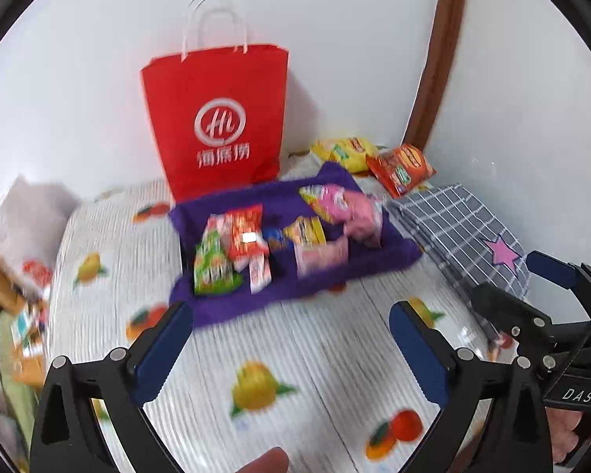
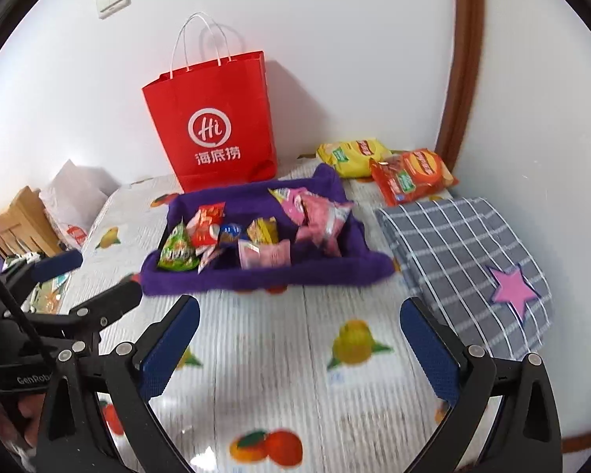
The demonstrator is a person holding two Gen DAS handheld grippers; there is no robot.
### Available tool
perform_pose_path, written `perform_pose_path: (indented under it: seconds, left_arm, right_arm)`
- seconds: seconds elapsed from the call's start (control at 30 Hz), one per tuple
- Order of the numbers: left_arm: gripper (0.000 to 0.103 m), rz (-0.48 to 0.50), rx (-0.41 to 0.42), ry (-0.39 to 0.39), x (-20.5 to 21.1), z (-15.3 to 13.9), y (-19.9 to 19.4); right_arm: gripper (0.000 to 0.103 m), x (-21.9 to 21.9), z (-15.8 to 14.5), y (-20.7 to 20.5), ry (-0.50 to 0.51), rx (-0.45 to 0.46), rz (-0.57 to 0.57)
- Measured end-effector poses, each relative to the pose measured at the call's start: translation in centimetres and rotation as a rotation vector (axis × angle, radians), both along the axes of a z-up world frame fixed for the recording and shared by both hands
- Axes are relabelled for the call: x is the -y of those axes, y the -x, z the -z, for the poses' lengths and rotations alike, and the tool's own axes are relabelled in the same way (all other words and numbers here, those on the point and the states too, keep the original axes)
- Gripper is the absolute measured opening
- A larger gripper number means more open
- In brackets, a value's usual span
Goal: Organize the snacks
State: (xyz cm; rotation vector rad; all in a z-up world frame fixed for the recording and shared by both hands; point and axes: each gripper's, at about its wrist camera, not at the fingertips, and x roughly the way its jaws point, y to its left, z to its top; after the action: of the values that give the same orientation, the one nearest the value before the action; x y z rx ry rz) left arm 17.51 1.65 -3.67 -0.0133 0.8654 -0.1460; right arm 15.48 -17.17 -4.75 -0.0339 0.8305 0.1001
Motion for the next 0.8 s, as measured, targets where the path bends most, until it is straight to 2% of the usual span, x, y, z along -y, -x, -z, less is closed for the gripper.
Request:
perform_pose_path:
  seconds: [0.1,0.23,0.4,0.8]
  left_arm:
    - [0.101,0.0,-0.001,0.011,-0.1,0.1,2.5]
    - [0.101,-0.015,0.034,-0.037,0.3,-0.3,6.2]
    - [0.1,-0.056,0.086,-0.054,0.6,-1.8,9.7]
    - [0.1,-0.073,0.124,0.005,0.8,-3.5,13.7]
  right_arm:
    - [0.101,0.7,-0.6,3.2,-0.001,0.027,-0.005]
    - [0.101,1.9,-1.3,6.7,-0.009,0.054,0.011]
    - [0.101,3.6,-1.5,9.6,-0.048,0.057,0.048]
    - [0.101,4.7,-3.4,14.6,-0.034,0.131,0.11]
